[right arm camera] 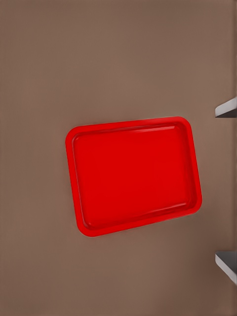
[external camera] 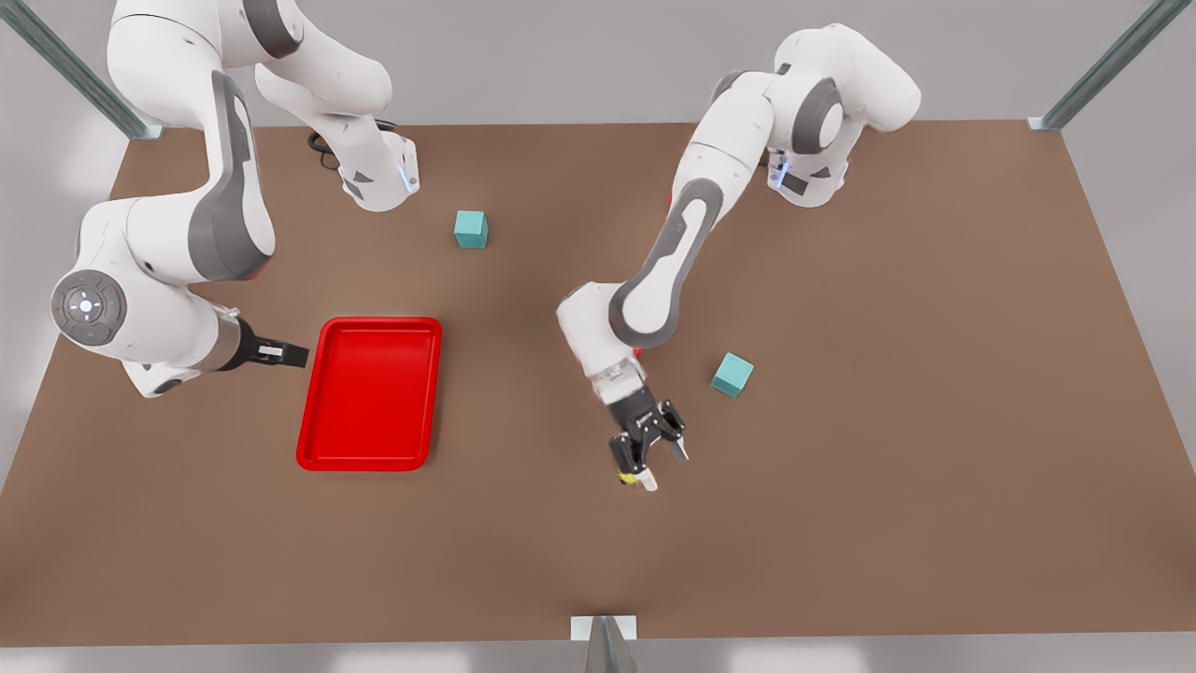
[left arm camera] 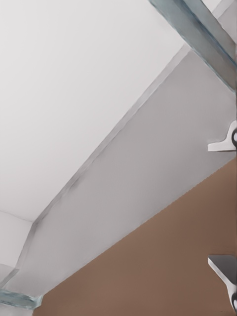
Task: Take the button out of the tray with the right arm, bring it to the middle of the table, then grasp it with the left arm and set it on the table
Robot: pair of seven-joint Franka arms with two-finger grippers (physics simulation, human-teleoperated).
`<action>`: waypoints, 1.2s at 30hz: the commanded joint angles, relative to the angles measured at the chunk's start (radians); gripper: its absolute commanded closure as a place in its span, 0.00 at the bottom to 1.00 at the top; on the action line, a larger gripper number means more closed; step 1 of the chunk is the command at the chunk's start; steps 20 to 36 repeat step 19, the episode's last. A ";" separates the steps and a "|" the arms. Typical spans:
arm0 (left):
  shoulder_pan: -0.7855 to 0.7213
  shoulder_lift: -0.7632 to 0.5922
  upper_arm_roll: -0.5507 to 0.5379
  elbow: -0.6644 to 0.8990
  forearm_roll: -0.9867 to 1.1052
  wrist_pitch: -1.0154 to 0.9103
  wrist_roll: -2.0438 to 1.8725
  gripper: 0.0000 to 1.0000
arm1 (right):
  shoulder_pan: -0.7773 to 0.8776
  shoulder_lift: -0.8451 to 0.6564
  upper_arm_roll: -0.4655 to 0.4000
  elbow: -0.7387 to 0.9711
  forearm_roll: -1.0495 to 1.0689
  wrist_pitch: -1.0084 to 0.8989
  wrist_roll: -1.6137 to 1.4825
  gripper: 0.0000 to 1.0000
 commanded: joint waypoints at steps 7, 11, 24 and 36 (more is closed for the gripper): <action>0.653 -0.708 -0.422 -0.166 -0.722 -0.827 2.503 0.00 | 0.001 0.000 0.004 0.001 0.002 0.000 0.001 0.00; 0.670 -0.780 -0.425 -0.407 -0.730 -0.589 2.496 0.00 | 0.006 0.001 0.005 0.001 0.005 0.007 -0.001 0.00; 0.672 -0.783 -0.427 -0.404 -0.730 -0.592 2.499 0.00 | 0.006 0.004 0.005 0.001 0.005 0.007 -0.016 0.00; 0.672 -0.783 -0.427 -0.404 -0.730 -0.592 2.499 0.00 | 0.006 0.004 0.005 0.001 0.005 0.007 -0.016 0.00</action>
